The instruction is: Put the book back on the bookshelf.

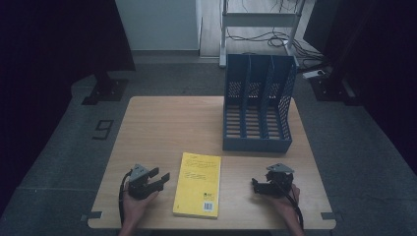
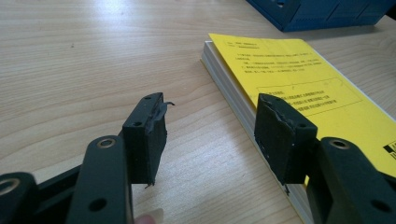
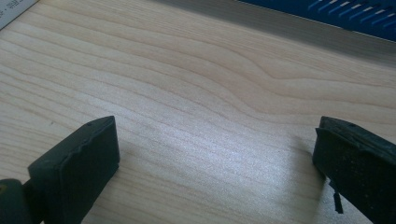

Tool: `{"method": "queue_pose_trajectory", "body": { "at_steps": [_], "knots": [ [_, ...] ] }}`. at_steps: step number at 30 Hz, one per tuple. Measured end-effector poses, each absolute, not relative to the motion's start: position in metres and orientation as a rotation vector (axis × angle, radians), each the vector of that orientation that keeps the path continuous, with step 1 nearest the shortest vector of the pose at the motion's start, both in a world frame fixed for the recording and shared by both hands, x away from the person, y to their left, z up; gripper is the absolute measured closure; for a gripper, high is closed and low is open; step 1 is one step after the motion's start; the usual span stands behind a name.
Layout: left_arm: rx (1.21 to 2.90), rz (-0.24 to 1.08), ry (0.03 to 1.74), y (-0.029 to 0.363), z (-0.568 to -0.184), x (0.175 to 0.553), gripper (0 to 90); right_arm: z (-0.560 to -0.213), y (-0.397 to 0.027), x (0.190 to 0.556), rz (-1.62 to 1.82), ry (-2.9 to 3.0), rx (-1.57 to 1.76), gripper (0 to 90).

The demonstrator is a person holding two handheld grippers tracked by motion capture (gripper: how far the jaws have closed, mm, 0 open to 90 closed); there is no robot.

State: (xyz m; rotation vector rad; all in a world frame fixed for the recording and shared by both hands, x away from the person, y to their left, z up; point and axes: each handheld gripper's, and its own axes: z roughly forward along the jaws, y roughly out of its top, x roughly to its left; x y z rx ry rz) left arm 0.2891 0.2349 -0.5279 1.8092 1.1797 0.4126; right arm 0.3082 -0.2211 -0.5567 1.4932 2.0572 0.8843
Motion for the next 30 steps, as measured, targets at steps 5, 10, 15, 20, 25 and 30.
{"method": "queue_pose_trajectory", "body": {
  "at_steps": [5, 10, 15, 20, 25, 30],
  "knots": [
    [1.808, 0.412, 1.176, 0.2344, -0.527, 0.2889, 43.5, -0.5565, -0.2159, 0.3056, 0.869, 2.033, 1.519, 0.0],
    [1.807, 0.403, 1.181, 0.2338, -0.5272, 0.2893, 43.3, -0.5565, -0.2164, 0.3055, 0.871, 2.037, 1.515, 0.0],
    [1.805, 0.398, 1.184, 0.2325, -0.527, 0.2891, 43.1, -0.5564, -0.2178, 0.304, 0.881, 2.039, 1.502, 2.1],
    [1.795, 0.394, 1.191, 0.234, -0.5262, 0.2891, 43.0, -0.5554, -0.2191, 0.3036, 0.879, 2.033, 1.51, 5.2],
    [1.785, 0.385, 1.211, 0.2372, -0.5256, 0.2901, 43.1, -0.5553, -0.2195, 0.3036, 0.905, 2.019, 1.514, 6.7],
    [1.785, 0.394, 1.225, 0.238, -0.5269, 0.2905, 43.1, -0.5502, -0.2188, 0.3014, 0.959, 1.995, 1.508, 8.1]
  ]
}}
